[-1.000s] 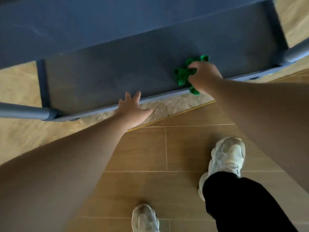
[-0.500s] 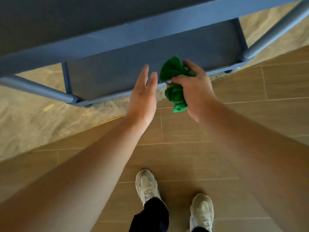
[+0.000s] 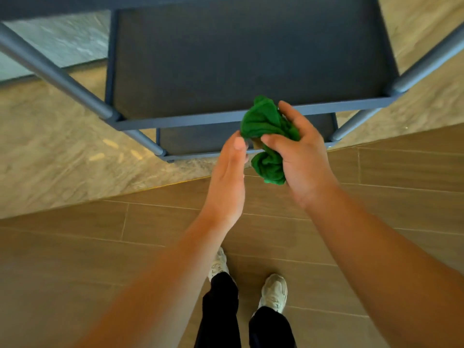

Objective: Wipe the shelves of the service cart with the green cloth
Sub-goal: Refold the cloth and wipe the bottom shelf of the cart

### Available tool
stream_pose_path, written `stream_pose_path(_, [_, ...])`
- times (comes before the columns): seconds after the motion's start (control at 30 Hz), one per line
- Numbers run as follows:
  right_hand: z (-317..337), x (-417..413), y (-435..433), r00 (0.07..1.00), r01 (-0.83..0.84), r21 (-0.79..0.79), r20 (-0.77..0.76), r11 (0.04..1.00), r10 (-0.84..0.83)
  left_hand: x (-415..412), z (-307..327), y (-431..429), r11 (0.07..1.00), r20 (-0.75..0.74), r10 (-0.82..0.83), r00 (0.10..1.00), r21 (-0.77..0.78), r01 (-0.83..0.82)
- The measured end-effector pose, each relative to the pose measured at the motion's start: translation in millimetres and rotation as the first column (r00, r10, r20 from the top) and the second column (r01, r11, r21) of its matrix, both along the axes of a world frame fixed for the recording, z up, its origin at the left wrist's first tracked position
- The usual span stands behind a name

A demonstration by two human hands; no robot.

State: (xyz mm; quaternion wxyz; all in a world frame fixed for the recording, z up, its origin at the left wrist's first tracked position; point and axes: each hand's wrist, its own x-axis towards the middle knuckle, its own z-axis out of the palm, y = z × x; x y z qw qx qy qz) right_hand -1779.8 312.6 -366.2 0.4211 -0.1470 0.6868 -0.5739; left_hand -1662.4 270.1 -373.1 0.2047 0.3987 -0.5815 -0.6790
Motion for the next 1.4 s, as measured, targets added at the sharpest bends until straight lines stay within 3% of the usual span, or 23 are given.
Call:
stream_pose_path(0.37, [98.6, 36.4, -11.7, 0.999, -0.043, -0.057, 0.004, 0.997, 0.043, 15.3, 88.3, -4.1, 0.998, -0.14, 0.066, 0.988, 0.023, -0.064])
stream_pose_path(0.73, [184.9, 68.3, -54.8, 0.993, -0.12, -0.065, -0.013, 0.991, 0.119, 44.2, 170.9, -52.2, 0.999, -0.13, -0.011, 0.991, -0.031, 0.007])
stream_pose_path(0.9, [217.6, 58.1, -90.2, 0.96, -0.211, 0.036, -0.179, 0.977, 0.214, 48.1, 202.7, -107.9, 0.988, -0.033, -0.146, 0.989, -0.065, 0.143])
stream_pose_path(1.0, [235.4, 32.2, -120.2, 0.9, -0.225, 0.107, -0.358, 0.968, 0.249, 33.7, 227.8, -153.6, 0.928, 0.168, -0.241, 0.956, -0.249, 0.277])
stream_pose_path(1.1, [240.8, 1.9, -148.1, 0.767, -0.238, 0.205, -0.559, 0.949, 0.313, 15.8, 238.7, -200.1, 0.779, 0.459, -0.191, 0.867, -0.467, 0.419])
stream_pose_path(1.2, [227.4, -27.6, -173.2, 0.578, -0.276, 0.372, -0.673, 0.886, 0.462, -2.5, 221.3, -238.5, 0.62, 0.809, -0.049, 0.586, -0.435, 0.653])
stream_pose_path(1.27, [213.6, -43.9, -186.1, 0.494, -0.282, 0.46, -0.683, 0.842, 0.538, -16.1, 203.2, -252.3, 0.556, 0.901, 0.016, 0.434, -0.369, 0.745])
stream_pose_path(1.4, [183.4, -66.2, -201.1, 0.404, -0.293, 0.588, -0.639, 0.754, 0.655, -34.1, 169.7, -250.6, 0.598, 0.938, -0.03, 0.345, -0.259, 0.759])
